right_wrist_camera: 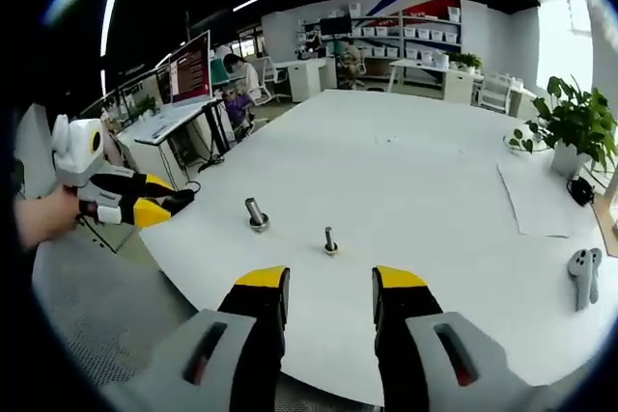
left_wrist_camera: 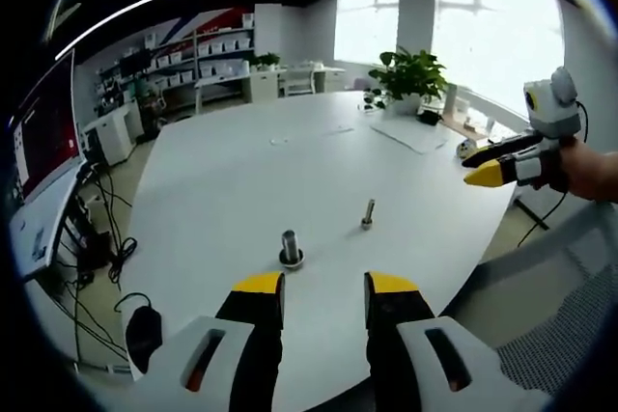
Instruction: Place the washer onto the threaded stud by aligning its center hole with the stud, sliding it down to the base, and recovering from edge contact or off-axis alignment until the washer reaches the visible bottom stop.
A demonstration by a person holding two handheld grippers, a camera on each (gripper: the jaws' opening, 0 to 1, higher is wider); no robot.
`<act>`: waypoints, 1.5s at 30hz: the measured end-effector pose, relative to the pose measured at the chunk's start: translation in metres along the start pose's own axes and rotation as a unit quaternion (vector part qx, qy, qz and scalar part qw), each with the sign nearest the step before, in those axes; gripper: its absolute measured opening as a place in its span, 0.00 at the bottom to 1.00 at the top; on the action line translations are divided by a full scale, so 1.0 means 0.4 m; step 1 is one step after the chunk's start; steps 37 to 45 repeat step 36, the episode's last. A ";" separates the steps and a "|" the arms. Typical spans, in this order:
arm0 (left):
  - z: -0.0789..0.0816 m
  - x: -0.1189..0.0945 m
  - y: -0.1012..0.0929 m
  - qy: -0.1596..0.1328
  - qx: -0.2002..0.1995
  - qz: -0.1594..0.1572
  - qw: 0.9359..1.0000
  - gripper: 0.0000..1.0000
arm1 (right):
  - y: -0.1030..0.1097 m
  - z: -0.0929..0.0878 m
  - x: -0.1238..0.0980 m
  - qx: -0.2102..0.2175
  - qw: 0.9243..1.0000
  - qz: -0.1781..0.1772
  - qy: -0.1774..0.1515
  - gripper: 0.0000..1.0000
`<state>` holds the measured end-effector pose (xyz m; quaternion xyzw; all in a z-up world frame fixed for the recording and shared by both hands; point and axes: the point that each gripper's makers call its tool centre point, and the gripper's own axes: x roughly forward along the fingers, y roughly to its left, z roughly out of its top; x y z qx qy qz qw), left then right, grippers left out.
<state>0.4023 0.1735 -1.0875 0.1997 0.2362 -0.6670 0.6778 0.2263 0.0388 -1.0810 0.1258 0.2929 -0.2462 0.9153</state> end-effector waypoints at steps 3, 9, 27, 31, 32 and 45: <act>0.000 0.000 0.002 0.000 0.000 0.002 1.000 0.31 | 0.003 -0.005 -0.003 -0.006 1.000 0.000 0.003 0.37; 0.005 0.000 0.006 -0.004 -0.003 0.004 1.000 0.31 | -0.010 -0.019 0.000 -0.012 1.000 -0.006 0.015 0.38; -0.042 0.021 0.004 0.028 -0.011 -0.008 1.000 0.32 | -0.001 -0.055 0.024 -0.018 0.999 0.019 0.038 0.41; -0.064 0.028 -0.009 0.049 0.007 -0.012 0.999 0.32 | 0.016 -0.051 0.021 -0.037 0.998 0.024 0.039 0.41; -0.058 0.024 -0.019 0.049 0.008 -0.012 0.999 0.32 | 0.014 -0.051 0.019 -0.040 0.998 0.021 0.041 0.41; -0.053 0.019 -0.016 0.048 0.005 -0.008 0.999 0.32 | 0.006 -0.051 0.019 -0.031 0.999 0.022 0.039 0.41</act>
